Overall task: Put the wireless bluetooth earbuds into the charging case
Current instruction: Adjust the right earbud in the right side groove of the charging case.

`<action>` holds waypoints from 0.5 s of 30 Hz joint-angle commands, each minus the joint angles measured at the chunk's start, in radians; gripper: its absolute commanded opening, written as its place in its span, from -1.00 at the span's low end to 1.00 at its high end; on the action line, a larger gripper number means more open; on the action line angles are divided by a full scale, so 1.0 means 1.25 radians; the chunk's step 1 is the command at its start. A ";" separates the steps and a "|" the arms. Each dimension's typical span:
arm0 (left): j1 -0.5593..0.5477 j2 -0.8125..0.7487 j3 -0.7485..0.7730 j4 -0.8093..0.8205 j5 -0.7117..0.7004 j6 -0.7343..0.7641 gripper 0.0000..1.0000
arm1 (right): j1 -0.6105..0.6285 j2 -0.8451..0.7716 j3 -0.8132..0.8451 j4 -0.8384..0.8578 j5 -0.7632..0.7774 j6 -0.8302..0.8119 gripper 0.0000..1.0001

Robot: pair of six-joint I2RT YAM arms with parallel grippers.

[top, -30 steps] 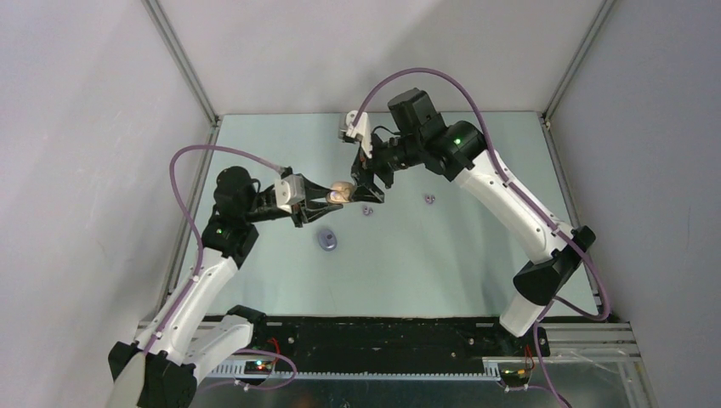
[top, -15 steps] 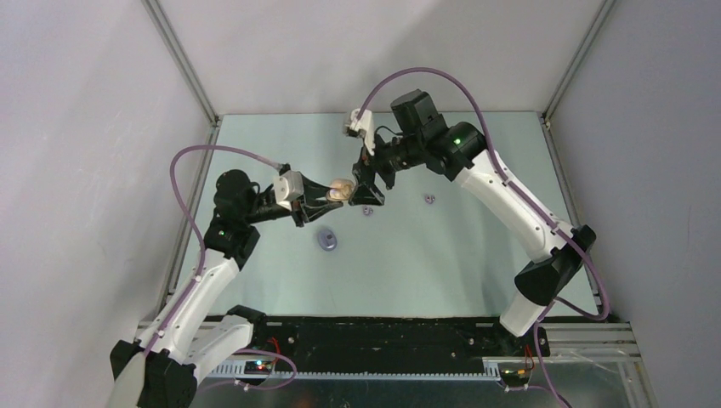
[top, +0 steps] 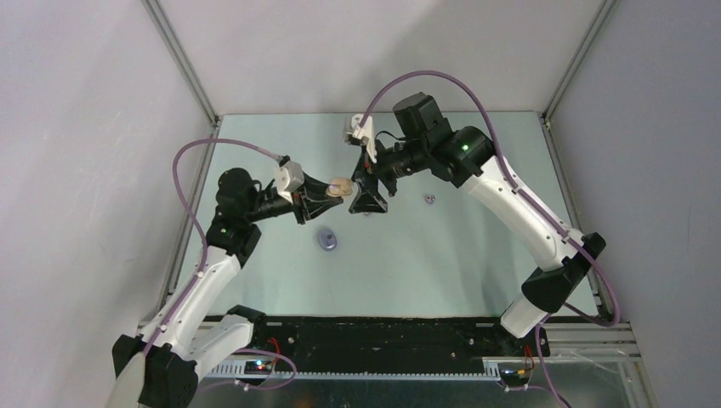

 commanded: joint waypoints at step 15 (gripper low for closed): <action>0.002 0.019 -0.026 0.126 -0.068 -0.166 -1.00 | 0.049 -0.061 -0.010 0.048 0.189 -0.060 0.62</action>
